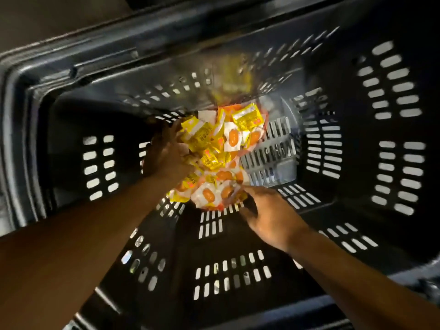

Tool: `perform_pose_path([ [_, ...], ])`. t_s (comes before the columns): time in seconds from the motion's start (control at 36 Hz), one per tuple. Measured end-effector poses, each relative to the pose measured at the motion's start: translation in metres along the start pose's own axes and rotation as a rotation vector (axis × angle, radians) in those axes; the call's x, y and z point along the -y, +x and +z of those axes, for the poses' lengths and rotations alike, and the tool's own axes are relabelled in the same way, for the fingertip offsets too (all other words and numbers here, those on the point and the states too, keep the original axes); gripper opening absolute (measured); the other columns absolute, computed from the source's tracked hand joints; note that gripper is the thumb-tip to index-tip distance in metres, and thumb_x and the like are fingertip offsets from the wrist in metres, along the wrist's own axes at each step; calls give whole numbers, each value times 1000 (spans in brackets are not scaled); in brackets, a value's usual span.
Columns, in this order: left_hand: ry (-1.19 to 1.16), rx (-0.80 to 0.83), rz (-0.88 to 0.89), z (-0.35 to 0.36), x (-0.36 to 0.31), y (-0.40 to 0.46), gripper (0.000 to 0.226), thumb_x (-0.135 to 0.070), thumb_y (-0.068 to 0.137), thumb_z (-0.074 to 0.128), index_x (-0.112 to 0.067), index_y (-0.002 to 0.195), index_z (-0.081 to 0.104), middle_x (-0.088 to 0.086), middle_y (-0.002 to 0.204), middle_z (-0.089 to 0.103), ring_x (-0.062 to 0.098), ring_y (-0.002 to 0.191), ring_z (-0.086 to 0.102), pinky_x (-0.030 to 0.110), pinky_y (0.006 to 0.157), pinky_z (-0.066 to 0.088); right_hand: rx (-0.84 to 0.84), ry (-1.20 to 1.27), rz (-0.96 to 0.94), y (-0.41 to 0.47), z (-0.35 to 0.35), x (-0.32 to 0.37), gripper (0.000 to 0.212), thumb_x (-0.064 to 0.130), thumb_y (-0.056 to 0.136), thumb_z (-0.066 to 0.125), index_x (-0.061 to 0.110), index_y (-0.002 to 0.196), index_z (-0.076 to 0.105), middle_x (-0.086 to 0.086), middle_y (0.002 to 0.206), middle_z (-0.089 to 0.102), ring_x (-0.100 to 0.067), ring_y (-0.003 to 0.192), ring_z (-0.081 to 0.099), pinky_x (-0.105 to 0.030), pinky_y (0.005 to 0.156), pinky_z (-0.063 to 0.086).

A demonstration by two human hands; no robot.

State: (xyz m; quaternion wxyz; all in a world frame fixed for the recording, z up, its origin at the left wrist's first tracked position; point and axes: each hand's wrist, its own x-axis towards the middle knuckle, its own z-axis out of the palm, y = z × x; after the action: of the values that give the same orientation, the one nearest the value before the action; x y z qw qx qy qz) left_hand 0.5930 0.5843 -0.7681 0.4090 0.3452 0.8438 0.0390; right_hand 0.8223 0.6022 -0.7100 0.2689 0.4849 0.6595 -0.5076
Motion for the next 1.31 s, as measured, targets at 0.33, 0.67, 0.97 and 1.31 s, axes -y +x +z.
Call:
perform_pose_path([
  [0.33, -15, 114, -50, -52, -15, -25, 46, -20, 81, 74, -18, 126, 67, 14, 114, 73, 38, 106, 67, 43, 90, 56, 45, 83, 118, -5, -11, -6, 36, 29, 101, 58, 26, 136, 55, 0, 129, 63, -10, 108, 60, -24, 93, 46],
  [0.67, 17, 243, -153, -19, 20, -14, 90, -13, 76, 81, -29, 151, 32, 12, 138, 57, 39, 125, 55, 49, 103, 47, -321, 750, 283, 83, -10, -7, 57, 23, 93, 73, 16, 141, 43, 1, 130, 59, -24, 125, 58, -34, 102, 47],
  [0.97, -60, 264, -140, 0, 22, -3, 118, -49, 55, 94, -28, 150, 28, 2, 144, 53, 31, 131, 52, 50, 108, 45, -530, 581, 221, 166, -32, -10, 117, 51, 72, 87, 19, 161, 19, -5, 163, 31, -22, 149, 32, -33, 122, 29],
  [1.31, -227, 201, -239, -2, 4, -12, 40, -43, 71, 87, -24, 105, 75, -3, 99, 75, 21, 97, 70, 40, 89, 57, -559, 863, 254, 167, -22, 3, 66, 44, 64, 94, 13, 115, 66, -10, 125, 64, -20, 112, 65, -33, 97, 55],
])
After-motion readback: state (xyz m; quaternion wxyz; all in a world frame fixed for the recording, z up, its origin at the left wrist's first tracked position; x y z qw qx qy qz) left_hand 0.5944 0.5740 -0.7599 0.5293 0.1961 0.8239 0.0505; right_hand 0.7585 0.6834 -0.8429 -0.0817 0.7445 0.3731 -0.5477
